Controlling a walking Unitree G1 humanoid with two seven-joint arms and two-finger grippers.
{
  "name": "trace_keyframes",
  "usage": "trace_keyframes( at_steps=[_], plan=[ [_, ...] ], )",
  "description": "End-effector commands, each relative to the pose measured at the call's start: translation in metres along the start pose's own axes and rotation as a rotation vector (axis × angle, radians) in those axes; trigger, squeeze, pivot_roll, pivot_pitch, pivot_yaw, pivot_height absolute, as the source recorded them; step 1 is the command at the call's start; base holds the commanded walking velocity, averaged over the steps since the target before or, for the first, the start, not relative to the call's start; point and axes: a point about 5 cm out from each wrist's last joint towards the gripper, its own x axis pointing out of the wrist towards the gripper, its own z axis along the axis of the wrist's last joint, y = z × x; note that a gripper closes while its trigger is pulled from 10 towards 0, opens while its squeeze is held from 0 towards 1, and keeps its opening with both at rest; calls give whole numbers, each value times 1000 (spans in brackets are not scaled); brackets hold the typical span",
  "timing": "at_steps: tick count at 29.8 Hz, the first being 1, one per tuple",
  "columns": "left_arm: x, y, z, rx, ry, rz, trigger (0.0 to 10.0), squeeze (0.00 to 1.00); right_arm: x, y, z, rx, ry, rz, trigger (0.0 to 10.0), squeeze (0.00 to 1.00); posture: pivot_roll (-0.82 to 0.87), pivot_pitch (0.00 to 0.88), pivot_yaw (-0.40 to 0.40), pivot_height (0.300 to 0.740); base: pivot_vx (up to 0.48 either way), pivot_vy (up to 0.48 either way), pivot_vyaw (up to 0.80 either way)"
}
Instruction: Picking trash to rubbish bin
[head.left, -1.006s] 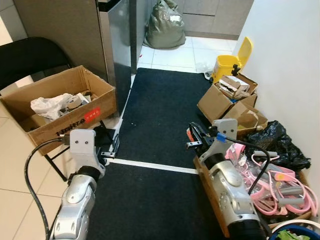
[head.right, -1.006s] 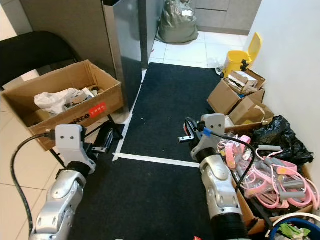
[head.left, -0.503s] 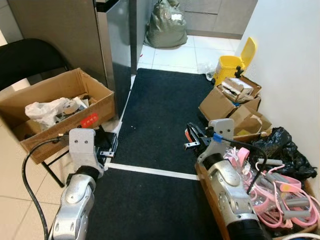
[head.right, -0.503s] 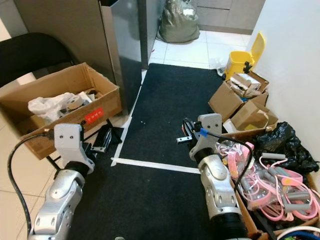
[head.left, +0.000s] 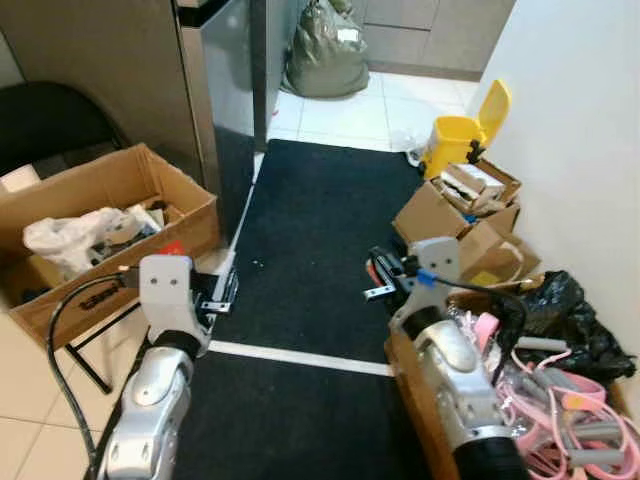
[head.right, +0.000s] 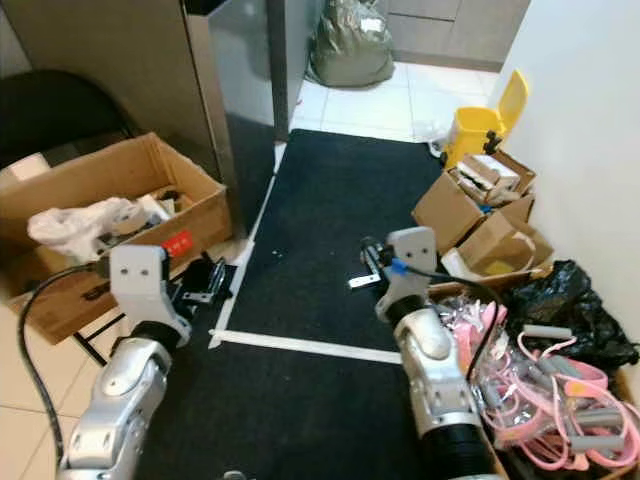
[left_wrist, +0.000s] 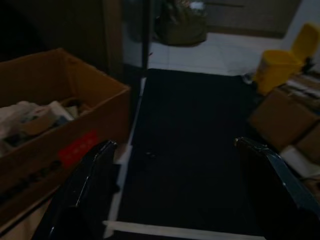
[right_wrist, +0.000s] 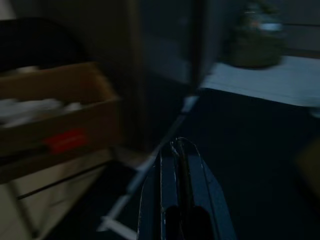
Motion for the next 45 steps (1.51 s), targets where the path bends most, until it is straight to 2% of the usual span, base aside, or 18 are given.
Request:
trace_keyframes(
  at_steps=[1,12,45],
  plan=[
    [-3,0,-2,4,18,-5,10000,0,-6,-4,-5,-10,18,-13,10000,0,46,147,-39,740,274,0,0],
    [-5,-2,-2,7,26,-14,10000,0,-8,-1,-8,-6,30,1,10000,0,50,154,-37,740,273,0,0],
    [-7,-2,-1,7,26,-14,10000,0,-5,9,-10,2,31,61,10000,0,66,122,-43,740,273,0,428]
  ],
)
